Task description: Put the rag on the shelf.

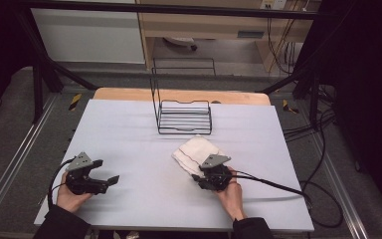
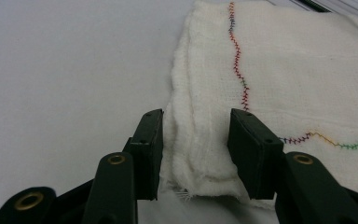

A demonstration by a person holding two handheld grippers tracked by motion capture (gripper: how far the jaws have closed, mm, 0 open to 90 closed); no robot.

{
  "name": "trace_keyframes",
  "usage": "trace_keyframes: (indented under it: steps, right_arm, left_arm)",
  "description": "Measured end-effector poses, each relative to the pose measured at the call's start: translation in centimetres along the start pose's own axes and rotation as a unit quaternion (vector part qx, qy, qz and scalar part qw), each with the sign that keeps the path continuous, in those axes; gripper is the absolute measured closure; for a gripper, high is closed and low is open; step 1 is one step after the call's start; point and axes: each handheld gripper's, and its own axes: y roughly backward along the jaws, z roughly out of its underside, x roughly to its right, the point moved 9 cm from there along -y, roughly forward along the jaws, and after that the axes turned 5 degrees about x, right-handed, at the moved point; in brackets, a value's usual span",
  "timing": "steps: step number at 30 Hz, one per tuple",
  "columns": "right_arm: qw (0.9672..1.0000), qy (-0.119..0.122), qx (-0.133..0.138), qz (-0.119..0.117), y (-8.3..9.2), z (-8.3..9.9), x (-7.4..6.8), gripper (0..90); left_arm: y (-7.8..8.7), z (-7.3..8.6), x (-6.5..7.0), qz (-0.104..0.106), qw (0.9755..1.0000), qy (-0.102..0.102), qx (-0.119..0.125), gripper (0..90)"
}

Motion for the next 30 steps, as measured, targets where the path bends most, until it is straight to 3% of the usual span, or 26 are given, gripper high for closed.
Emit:
trace_keyframes:
  steps: [6, 15, 26, 30]
  right_arm:
    - [0.9990, 0.029, -0.021, 0.027, -0.17, -0.09, -0.03, 62.2]
    - [0.9982, 0.030, -0.030, 0.044, -0.15, -0.13, 0.33, 76.5]
    - [0.9982, -0.022, -0.032, 0.045, 0.00, -0.41, 0.50, 82.7]
    - [0.9986, -0.042, -0.027, 0.017, 0.04, -0.60, -0.34, 83.0]
  left_arm:
    - [0.01, 0.00, -0.02, 0.000, 1.0000, 0.000, 0.000, 6.8]
    - [0.00, 0.01, -0.01, 0.000, 1.0000, 0.001, 0.000, 6.8]
    - [0.02, 0.00, 0.00, 0.001, 1.0000, 0.002, 0.001, 6.9]
    - [0.04, -0.02, -0.04, 0.001, 1.0000, 0.002, 0.001, 6.9]
